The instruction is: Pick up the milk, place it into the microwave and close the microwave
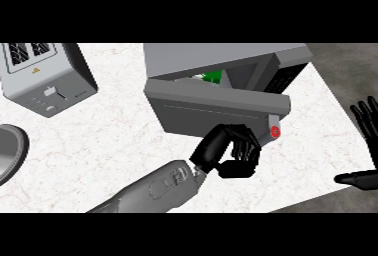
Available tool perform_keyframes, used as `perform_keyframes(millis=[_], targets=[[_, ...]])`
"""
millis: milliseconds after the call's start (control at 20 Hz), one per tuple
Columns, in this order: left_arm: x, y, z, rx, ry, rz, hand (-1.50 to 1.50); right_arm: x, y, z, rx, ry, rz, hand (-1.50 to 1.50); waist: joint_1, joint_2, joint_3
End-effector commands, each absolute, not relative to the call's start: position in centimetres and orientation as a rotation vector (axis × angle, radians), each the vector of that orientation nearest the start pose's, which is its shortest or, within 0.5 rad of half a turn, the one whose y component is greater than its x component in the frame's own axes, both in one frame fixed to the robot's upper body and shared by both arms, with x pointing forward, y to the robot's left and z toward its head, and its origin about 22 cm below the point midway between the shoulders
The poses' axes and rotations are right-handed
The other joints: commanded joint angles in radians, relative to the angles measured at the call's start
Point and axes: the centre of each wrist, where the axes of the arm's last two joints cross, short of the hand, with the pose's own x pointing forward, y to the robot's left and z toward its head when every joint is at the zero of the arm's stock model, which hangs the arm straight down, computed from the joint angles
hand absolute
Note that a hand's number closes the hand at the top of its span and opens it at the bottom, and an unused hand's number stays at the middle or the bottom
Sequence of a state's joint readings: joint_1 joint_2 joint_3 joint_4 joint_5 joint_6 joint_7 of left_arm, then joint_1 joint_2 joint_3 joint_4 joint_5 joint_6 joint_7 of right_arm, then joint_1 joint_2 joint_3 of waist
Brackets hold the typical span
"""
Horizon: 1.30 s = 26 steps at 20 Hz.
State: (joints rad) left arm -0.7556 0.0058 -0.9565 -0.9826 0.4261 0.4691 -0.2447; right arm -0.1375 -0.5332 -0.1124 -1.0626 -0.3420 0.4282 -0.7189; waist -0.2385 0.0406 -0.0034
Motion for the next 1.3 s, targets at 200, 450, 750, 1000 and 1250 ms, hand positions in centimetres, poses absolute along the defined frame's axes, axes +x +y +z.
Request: perform_keyframes(millis=[200,450,750,1000,1250], targets=[[32.3,-1.3,4.8,-0.260,-1.803,-0.611,1.50,27.6,-40.8,2.1,0.240,-2.065,0.206,-1.50,-0.067,0.020,0.003],[33.8,-1.8,6.6,-0.214,-1.819,-0.583,1.50,29.1,-40.4,4.1,0.302,-2.102,0.236,-1.50,-0.098,0.034,0.007],[35.3,-1.9,8.0,-0.166,-1.850,-0.562,1.50,30.3,-39.5,5.7,0.375,-2.100,0.284,-1.50,-0.123,0.050,0.009],[35.2,-1.9,7.9,-0.164,-1.841,-0.528,1.50,31.1,-38.7,6.9,0.442,-2.104,0.318,-1.50,-0.133,0.053,0.008],[35.1,-2.1,8.1,-0.152,-1.844,-0.501,1.50,31.6,-37.4,7.5,0.547,-2.071,0.378,-1.50,-0.147,0.054,0.009]])
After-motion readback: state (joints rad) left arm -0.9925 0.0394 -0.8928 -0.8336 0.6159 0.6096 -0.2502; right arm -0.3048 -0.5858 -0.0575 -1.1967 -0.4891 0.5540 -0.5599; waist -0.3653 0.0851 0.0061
